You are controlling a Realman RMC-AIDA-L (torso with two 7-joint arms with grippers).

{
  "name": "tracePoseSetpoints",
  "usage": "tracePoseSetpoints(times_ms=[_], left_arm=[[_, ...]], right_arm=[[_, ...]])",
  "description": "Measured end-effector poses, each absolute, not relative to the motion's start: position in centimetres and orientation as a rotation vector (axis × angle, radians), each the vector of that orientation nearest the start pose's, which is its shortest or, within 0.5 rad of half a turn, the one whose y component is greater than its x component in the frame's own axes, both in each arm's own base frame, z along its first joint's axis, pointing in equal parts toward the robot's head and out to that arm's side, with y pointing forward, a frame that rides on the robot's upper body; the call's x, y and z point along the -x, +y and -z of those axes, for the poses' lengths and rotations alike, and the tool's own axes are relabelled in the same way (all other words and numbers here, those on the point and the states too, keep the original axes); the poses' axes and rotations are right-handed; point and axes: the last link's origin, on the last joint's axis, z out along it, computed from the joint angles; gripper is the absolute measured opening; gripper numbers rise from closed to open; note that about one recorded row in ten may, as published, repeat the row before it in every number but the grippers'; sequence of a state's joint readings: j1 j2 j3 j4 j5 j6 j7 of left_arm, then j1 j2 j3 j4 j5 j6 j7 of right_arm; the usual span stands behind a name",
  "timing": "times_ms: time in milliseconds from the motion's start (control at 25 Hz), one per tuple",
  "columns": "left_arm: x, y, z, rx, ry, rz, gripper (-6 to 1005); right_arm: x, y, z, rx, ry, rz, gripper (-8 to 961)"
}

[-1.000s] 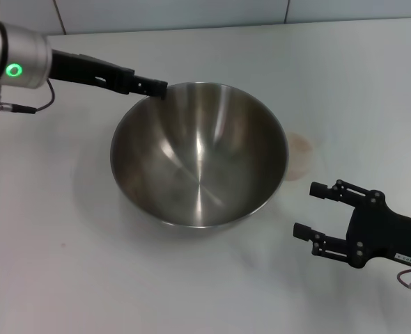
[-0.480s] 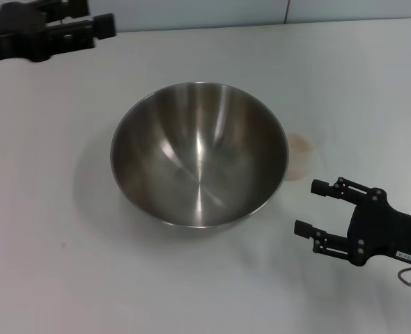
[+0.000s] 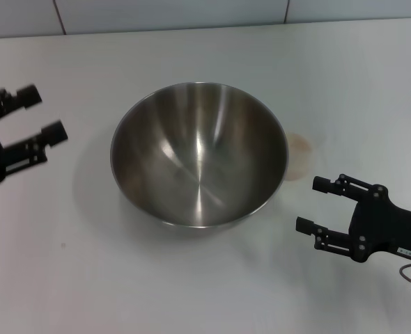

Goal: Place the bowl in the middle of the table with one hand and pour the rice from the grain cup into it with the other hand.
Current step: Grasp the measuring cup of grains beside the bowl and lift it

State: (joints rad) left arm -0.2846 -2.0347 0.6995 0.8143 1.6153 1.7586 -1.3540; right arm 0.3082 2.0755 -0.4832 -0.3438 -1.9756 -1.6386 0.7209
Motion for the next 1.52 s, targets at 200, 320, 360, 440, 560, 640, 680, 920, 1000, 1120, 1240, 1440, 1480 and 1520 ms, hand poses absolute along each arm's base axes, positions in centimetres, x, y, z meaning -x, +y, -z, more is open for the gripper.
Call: tracePoseSetpoints(times_ms=[200, 320, 360, 440, 560, 640, 680, 920, 1000, 1120, 1240, 1440, 1480, 1520], left_arm=[[30.6, 25.4, -5.0, 2.456, -0.425, 1.067, 810], [31.3, 24.2, -3.4, 2.449, -0.382, 1.058, 810], [31.4, 24.1, -3.2, 2.450, -0.379, 1.056, 810], [31.6, 23.7, -2.3, 2.456, -0.363, 1.032, 810], [32.0, 23.3, -1.2, 2.469, -0.364, 0.992, 810], [32.3, 23.2, -0.7, 2.475, -0.376, 0.964, 810], [32.5, 23.1, -0.4, 2.477, -0.386, 0.944, 810], [33.3, 23.0, 0.4, 2.481, -0.419, 0.882, 811], [33.6, 22.8, 0.7, 2.498, -0.412, 0.847, 811], [33.7, 22.7, 0.9, 2.506, -0.414, 0.832, 811], [33.7, 22.4, 1.0, 2.507, -0.405, 0.839, 811], [33.5, 22.2, 1.0, 2.513, -0.395, 0.855, 811], [33.5, 22.2, 1.0, 2.513, -0.395, 0.855, 811], [33.5, 22.2, 1.0, 2.514, -0.393, 0.857, 811]], right_arm=[[-32.7, 23.3, 2.6, 2.516, 0.385, -0.835, 757], [-32.7, 23.3, 2.6, 2.515, 0.385, -0.835, 757], [-32.7, 23.3, 2.6, 2.515, 0.386, -0.834, 757], [-32.7, 23.4, 2.6, 2.514, 0.387, -0.833, 757], [-32.7, 23.4, 2.6, 2.513, 0.387, -0.832, 757], [-32.7, 23.4, 2.6, 2.513, 0.389, -0.833, 757], [-32.7, 23.4, 2.6, 2.512, 0.389, -0.833, 757], [-32.8, 23.4, 2.5, 2.501, 0.393, -0.832, 757], [-32.8, 23.4, 2.5, 2.501, 0.394, -0.832, 757], [-32.8, 23.4, 2.5, 2.501, 0.394, -0.831, 757], [-32.9, 23.4, 2.5, 2.501, 0.395, -0.830, 757], [-32.9, 23.4, 2.4, 2.499, 0.397, -0.831, 757], [-32.9, 23.4, 2.4, 2.499, 0.397, -0.831, 757], [-32.9, 23.4, 2.4, 2.499, 0.398, -0.830, 757]])
